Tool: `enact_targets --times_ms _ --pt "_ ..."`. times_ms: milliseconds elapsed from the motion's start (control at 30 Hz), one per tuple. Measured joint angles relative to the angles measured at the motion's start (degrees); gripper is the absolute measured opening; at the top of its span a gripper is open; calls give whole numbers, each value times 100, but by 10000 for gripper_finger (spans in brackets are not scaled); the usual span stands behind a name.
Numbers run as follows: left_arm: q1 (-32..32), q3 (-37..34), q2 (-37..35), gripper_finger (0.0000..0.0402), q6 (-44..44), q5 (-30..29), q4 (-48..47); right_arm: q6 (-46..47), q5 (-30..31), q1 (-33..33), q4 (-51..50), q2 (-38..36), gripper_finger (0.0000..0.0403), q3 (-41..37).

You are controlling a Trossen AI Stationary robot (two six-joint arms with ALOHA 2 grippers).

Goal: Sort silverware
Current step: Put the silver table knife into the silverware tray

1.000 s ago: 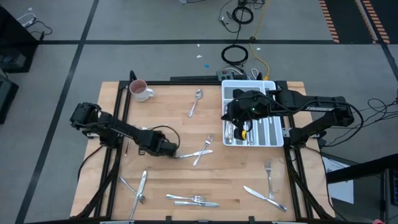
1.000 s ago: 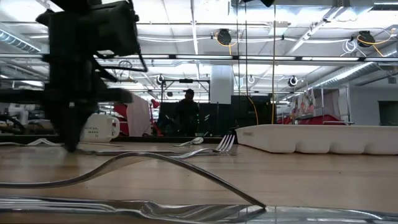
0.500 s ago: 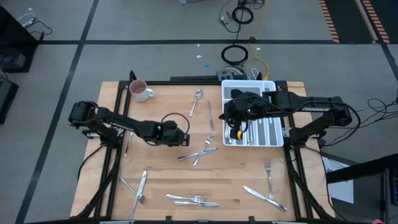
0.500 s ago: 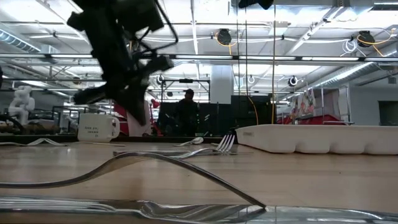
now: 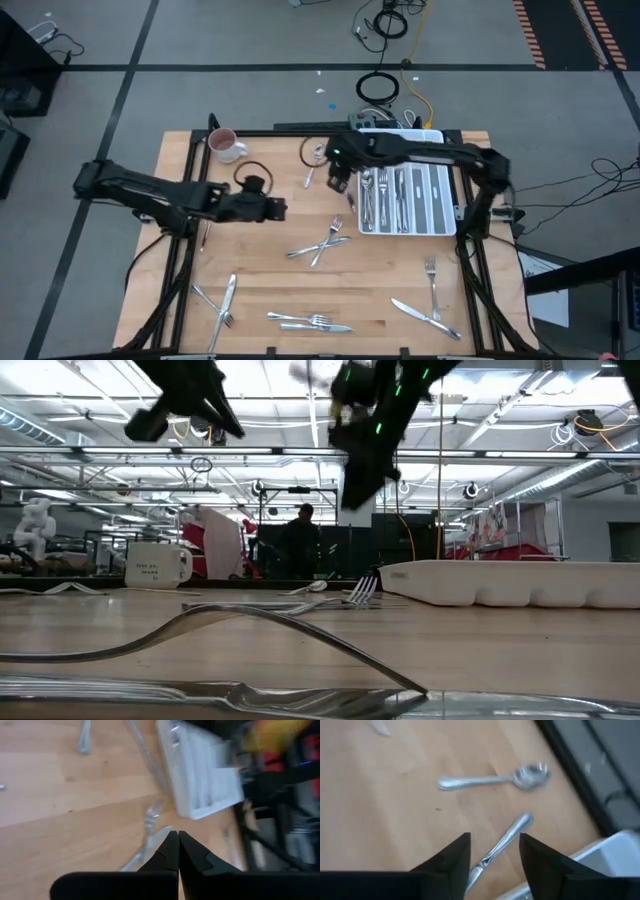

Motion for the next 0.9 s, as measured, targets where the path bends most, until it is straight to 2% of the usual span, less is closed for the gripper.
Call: enact_targets --times_ms 167,333,633,767,900 --pt "-213 -2 -663 0 118 -48 -40 663 -600 -426 -266 846 201 -1" --pt "-290 -2 -1050 0 342 -295 -137 899 -1098 -519 -207 1312 210 -4" --pt "-290 -9 -1097 7 349 -408 -554 1058 -1115 -553 -163 1544 205 4" --pt "-290 -11 -1097 8 349 -416 -595 1272 -968 -712 -238 1544 183 17" --pt "-290 -11 -1097 9 360 -434 -657 1282 -1303 -909 -230 1542 163 22"
